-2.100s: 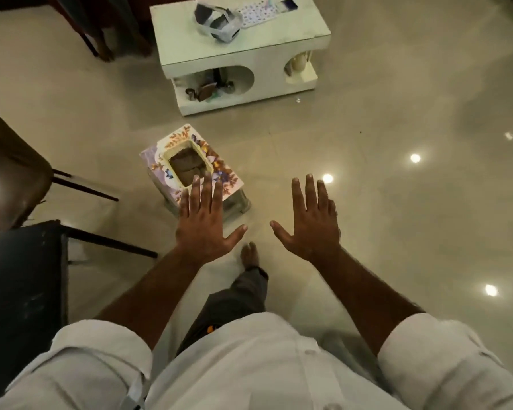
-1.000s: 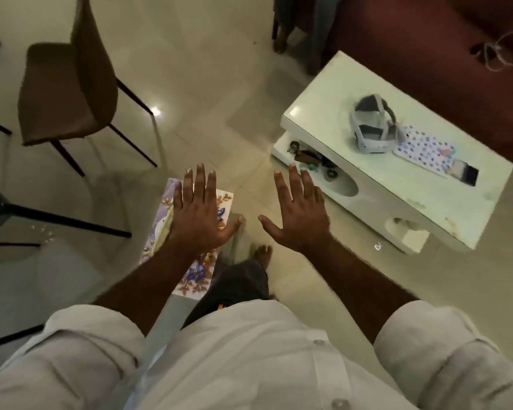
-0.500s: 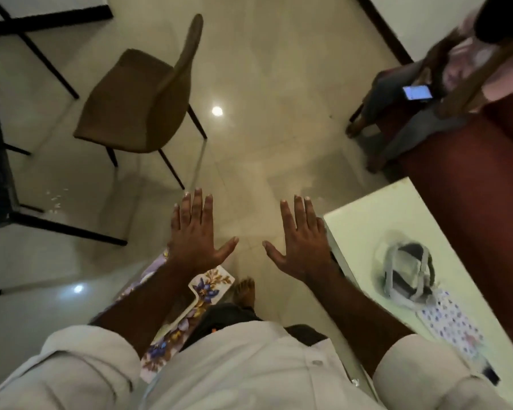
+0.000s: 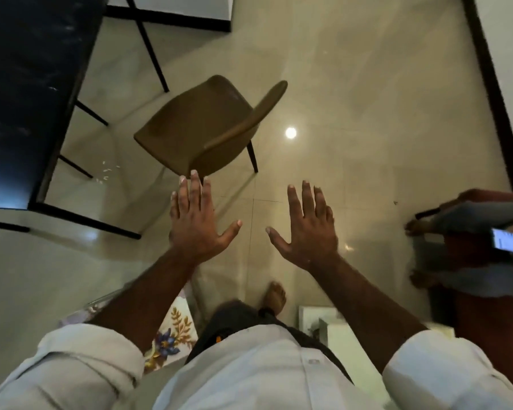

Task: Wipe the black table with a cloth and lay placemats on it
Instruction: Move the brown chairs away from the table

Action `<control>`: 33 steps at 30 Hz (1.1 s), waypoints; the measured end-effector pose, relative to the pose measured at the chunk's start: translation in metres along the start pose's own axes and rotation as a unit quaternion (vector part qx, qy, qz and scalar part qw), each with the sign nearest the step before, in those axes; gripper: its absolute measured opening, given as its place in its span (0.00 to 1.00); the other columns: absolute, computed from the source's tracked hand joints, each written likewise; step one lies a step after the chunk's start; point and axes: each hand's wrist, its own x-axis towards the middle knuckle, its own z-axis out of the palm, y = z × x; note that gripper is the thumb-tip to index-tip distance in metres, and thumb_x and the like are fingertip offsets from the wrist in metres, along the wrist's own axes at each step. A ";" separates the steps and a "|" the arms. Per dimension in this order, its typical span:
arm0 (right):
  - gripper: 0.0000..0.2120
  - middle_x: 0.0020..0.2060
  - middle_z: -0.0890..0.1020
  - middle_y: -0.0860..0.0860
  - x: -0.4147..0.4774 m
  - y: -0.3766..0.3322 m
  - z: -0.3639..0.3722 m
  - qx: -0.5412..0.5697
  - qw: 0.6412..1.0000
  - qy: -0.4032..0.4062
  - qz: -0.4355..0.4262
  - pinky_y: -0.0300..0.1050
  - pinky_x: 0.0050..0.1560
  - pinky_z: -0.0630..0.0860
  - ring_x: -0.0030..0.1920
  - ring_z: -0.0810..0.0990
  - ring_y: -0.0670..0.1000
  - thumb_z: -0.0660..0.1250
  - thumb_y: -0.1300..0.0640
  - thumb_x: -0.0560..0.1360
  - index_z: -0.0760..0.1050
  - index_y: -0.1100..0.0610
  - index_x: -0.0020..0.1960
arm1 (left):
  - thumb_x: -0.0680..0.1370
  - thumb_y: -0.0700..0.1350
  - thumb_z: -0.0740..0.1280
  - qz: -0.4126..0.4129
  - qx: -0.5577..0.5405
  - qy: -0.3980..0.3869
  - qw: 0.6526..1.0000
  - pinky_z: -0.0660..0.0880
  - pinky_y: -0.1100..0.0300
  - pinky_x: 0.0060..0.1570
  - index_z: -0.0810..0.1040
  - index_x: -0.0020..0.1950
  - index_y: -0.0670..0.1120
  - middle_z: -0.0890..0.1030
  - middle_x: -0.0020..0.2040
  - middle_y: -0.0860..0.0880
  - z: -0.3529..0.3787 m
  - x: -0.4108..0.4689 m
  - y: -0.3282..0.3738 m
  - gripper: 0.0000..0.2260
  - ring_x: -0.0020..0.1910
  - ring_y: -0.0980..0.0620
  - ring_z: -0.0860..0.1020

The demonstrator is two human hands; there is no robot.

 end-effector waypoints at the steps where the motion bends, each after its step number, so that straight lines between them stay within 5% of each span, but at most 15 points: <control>1: 0.53 0.90 0.50 0.59 0.022 0.008 -0.004 -0.001 1.000 0.006 -0.022 0.71 0.79 0.67 0.89 0.53 0.66 0.58 0.21 0.79 0.50 0.51 0.91 | 0.77 0.82 0.53 -0.020 -0.005 0.002 1.000 0.51 0.30 0.86 0.42 0.91 0.45 0.40 0.91 0.40 -0.003 0.013 0.005 0.57 0.90 0.34 0.43; 7: 0.52 0.90 0.52 0.59 0.162 0.024 -0.034 -0.012 0.994 0.039 -0.104 0.72 0.79 0.66 0.89 0.54 0.66 0.58 0.21 0.79 0.51 0.52 0.91 | 0.77 0.81 0.56 -0.124 -0.035 0.037 0.991 0.49 0.30 0.86 0.43 0.91 0.45 0.41 0.91 0.41 -0.028 0.101 0.007 0.57 0.90 0.35 0.42; 12: 0.50 0.89 0.55 0.60 0.293 0.012 -0.044 -0.013 0.988 0.065 -0.143 0.71 0.81 0.65 0.88 0.55 0.66 0.55 0.21 0.81 0.53 0.53 0.91 | 0.78 0.83 0.46 -0.207 -0.106 0.053 0.971 0.43 0.35 0.85 0.41 0.92 0.47 0.39 0.92 0.46 -0.039 0.184 -0.024 0.54 0.90 0.39 0.39; 21: 0.52 0.88 0.60 0.63 0.502 -0.024 -0.036 -0.049 0.987 -0.066 -0.140 0.74 0.80 0.66 0.86 0.60 0.70 0.48 0.17 0.80 0.50 0.52 0.91 | 0.75 0.85 0.48 -0.364 -0.203 -0.040 0.908 0.47 0.32 0.85 0.43 0.92 0.50 0.44 0.92 0.47 -0.035 0.307 -0.095 0.55 0.91 0.39 0.43; 25: 0.55 0.89 0.56 0.61 0.575 -0.029 -0.015 -0.078 0.972 -0.179 -0.132 0.75 0.79 0.65 0.86 0.59 0.71 0.45 0.15 0.77 0.45 0.51 0.90 | 0.74 0.86 0.50 -0.474 -0.271 -0.145 0.825 0.47 0.26 0.83 0.47 0.92 0.55 0.48 0.92 0.49 -0.017 0.340 -0.116 0.54 0.90 0.36 0.47; 29: 0.57 0.89 0.55 0.61 0.626 -0.023 0.022 -0.104 0.942 -0.295 -0.122 0.76 0.78 0.67 0.85 0.59 0.74 0.50 0.14 0.75 0.45 0.51 0.90 | 0.75 0.80 0.66 -0.570 -0.404 -0.125 0.704 0.66 0.29 0.80 0.55 0.90 0.58 0.62 0.89 0.44 0.012 0.355 -0.123 0.50 0.86 0.34 0.63; 33: 0.58 0.89 0.53 0.60 0.659 -0.011 0.064 -0.124 0.903 -0.398 -0.104 0.77 0.79 0.65 0.85 0.57 0.75 0.54 0.15 0.75 0.44 0.51 0.91 | 0.75 0.74 0.73 -0.640 -0.432 -0.098 0.627 0.79 0.47 0.58 0.69 0.84 0.53 0.75 0.80 0.44 0.038 0.359 -0.121 0.44 0.69 0.41 0.80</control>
